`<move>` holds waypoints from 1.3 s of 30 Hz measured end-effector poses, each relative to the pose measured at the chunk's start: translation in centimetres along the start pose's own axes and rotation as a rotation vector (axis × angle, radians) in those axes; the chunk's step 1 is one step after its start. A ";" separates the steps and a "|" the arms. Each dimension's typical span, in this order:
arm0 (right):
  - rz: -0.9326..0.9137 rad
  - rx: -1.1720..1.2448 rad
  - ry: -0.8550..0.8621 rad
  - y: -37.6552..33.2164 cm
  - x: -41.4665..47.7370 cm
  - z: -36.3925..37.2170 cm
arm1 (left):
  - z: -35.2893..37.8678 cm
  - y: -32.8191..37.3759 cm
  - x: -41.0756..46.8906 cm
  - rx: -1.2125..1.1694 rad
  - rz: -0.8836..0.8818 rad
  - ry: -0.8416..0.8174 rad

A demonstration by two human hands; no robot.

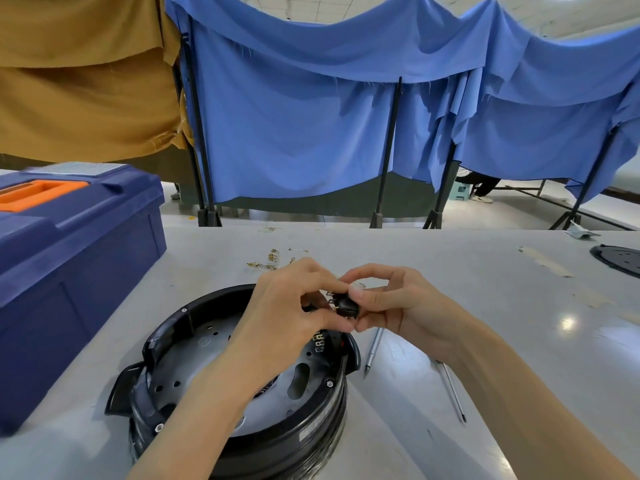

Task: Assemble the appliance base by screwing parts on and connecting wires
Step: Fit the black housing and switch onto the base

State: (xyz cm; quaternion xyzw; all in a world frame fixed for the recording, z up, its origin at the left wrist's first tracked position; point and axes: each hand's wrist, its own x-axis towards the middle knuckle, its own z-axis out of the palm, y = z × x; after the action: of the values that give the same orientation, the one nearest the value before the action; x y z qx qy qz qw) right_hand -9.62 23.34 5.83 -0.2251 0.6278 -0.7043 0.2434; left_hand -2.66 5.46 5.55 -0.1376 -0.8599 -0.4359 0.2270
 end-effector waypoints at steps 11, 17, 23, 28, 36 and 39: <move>-0.177 -0.281 0.033 -0.3 -0.4 0.4 | 0.0 -0.6 0.3 -0.008 -0.059 0.005; -0.105 -0.526 0.106 -0.8 -0.6 -1.5 | -0.6 -1.6 0.3 0.201 -0.164 -0.204; 0.013 -0.837 -0.020 -0.8 -0.9 -1.8 | -0.7 -2.1 0.1 0.246 -0.241 -0.364; 0.011 -0.826 -0.053 -0.4 -0.6 -1.2 | -0.7 -2.5 0.1 0.248 -0.228 -0.369; 0.020 -0.824 -0.077 0.1 -0.4 -0.6 | -0.8 -3.0 0.1 0.232 -0.238 -0.409; 0.014 -0.805 -0.064 0.2 -0.4 -0.6 | -0.8 -2.9 0.1 0.228 -0.236 -0.407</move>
State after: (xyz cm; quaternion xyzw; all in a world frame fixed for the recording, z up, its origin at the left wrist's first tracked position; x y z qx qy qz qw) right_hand -9.71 24.01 5.59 -0.3199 0.8470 -0.3930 0.1603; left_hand -3.82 3.11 4.00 -0.0948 -0.9415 -0.3231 0.0110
